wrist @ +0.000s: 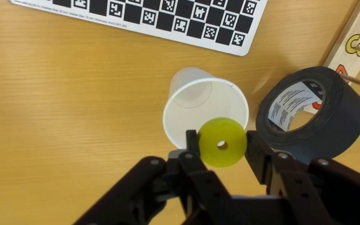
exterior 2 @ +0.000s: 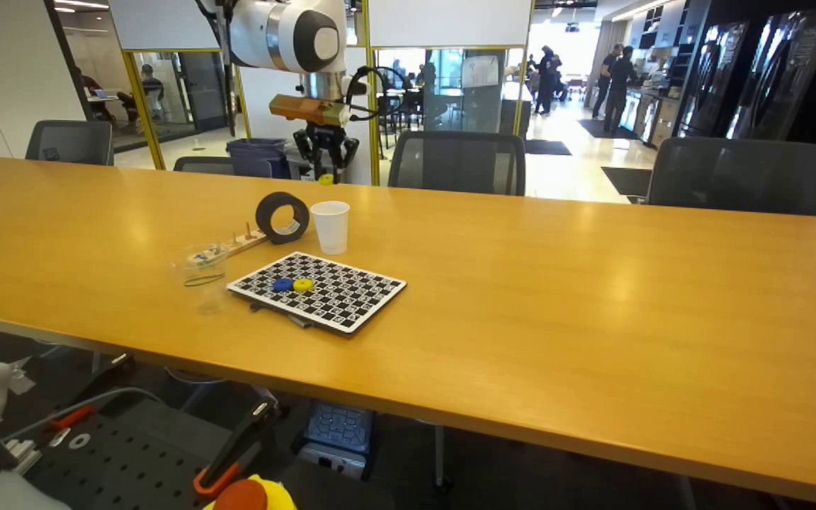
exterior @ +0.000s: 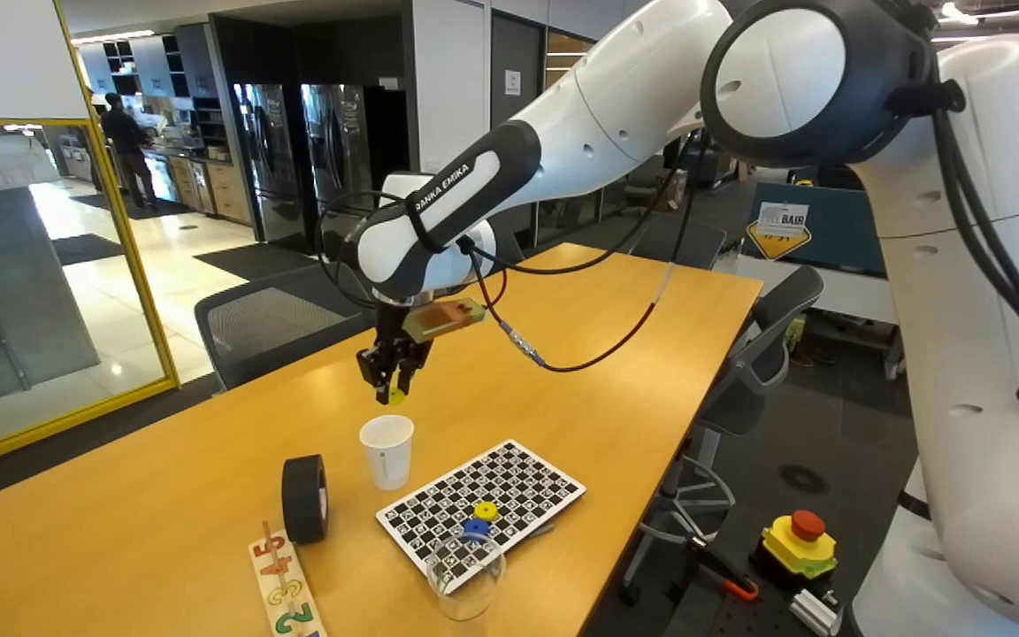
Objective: Place the yellow rings inside the white cup, put the blue ring inside the clear cup
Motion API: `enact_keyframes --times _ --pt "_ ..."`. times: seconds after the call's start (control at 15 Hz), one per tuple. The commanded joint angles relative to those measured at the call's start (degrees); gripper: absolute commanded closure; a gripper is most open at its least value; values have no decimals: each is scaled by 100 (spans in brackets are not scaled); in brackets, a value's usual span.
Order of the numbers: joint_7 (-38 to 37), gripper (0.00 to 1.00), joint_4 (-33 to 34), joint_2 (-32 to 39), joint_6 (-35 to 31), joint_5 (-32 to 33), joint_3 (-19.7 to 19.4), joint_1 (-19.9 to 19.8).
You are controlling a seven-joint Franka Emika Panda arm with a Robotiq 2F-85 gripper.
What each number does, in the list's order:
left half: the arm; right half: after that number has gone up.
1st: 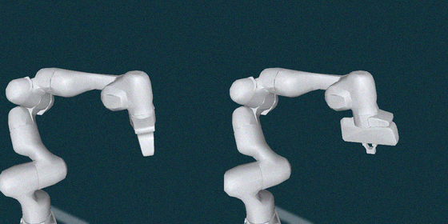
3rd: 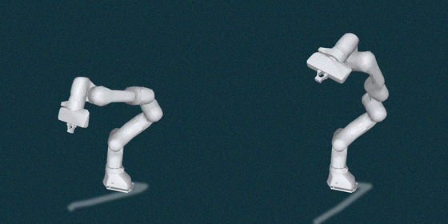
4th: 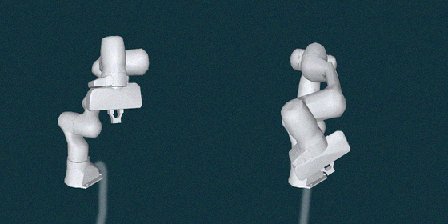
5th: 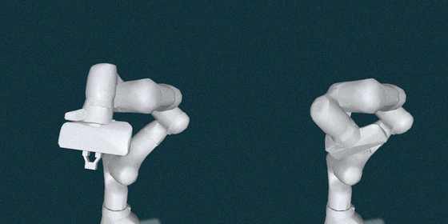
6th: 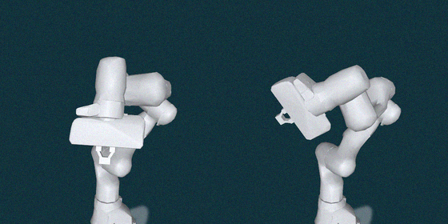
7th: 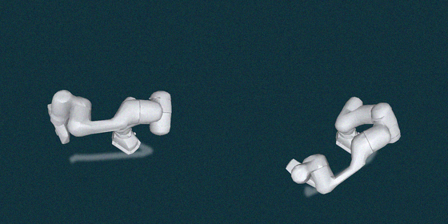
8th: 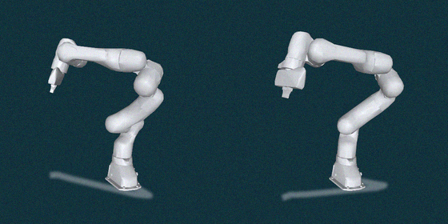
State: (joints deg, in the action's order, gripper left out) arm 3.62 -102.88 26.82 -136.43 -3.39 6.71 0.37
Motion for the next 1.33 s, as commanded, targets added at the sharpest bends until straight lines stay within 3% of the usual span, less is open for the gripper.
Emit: enact_keyframes --times 0.0,0.73,0.8,0.87,0.93,1.2,1.27 --pt "271 81 149 200 150 -268 65 -18" --pt "157 81 872 885 529 -152 -8 114" --pt "115 66 943 926 571 -138 -27 132" --pt "94 33 991 960 587 -130 -38 142" --pt "44 31 1000 965 574 -97 -69 166" --pt "-140 3 783 734 510 16 -215 230" --pt "-220 0 606 580 471 46 -261 248"
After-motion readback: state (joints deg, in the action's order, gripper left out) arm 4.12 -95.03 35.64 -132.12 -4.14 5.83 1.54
